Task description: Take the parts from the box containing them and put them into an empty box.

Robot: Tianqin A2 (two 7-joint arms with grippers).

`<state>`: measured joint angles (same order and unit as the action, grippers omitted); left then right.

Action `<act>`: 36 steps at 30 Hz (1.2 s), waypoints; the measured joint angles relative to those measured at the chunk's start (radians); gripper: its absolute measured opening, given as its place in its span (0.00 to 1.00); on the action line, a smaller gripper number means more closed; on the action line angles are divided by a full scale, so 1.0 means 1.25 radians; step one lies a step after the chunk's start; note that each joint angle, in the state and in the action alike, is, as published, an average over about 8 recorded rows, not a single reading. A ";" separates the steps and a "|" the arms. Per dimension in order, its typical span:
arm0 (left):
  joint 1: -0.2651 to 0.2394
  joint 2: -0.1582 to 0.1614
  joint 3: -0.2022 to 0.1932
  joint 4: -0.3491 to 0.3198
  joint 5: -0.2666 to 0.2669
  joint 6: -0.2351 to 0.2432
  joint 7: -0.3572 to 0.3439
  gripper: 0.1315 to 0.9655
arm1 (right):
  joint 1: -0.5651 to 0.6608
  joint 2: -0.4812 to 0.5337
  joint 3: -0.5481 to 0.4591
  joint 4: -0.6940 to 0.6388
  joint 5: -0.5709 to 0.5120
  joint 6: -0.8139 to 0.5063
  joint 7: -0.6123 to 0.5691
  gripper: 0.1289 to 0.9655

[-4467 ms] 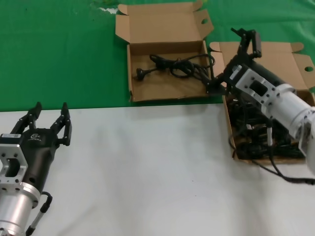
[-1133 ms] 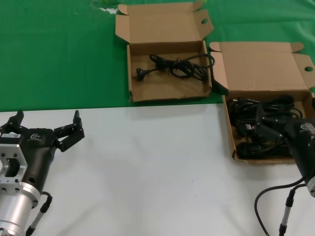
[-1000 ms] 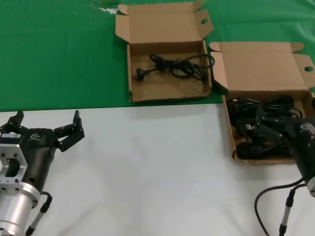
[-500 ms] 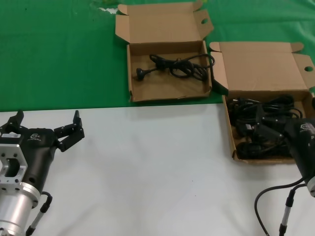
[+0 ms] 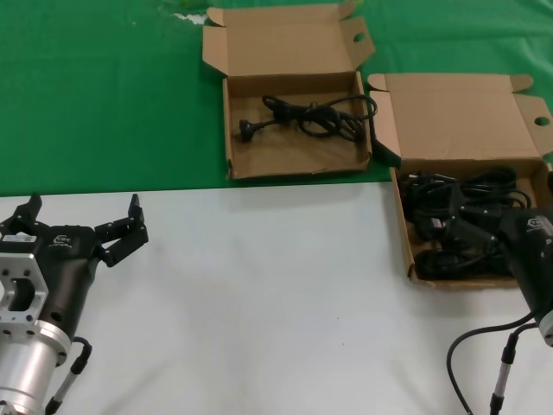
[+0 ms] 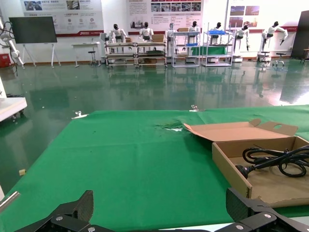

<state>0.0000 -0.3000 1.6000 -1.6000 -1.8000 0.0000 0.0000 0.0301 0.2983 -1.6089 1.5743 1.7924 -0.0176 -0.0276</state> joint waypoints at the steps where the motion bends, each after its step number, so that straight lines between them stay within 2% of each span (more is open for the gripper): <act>1: 0.000 0.000 0.000 0.000 0.000 0.000 0.000 1.00 | 0.000 0.000 0.000 0.000 0.000 0.000 0.000 1.00; 36: 0.000 0.000 0.000 0.000 0.000 0.000 0.000 1.00 | 0.000 0.000 0.000 0.000 0.000 0.000 0.000 1.00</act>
<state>0.0000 -0.3000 1.6000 -1.6000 -1.8000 0.0000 0.0000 0.0301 0.2983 -1.6089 1.5743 1.7924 -0.0176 -0.0276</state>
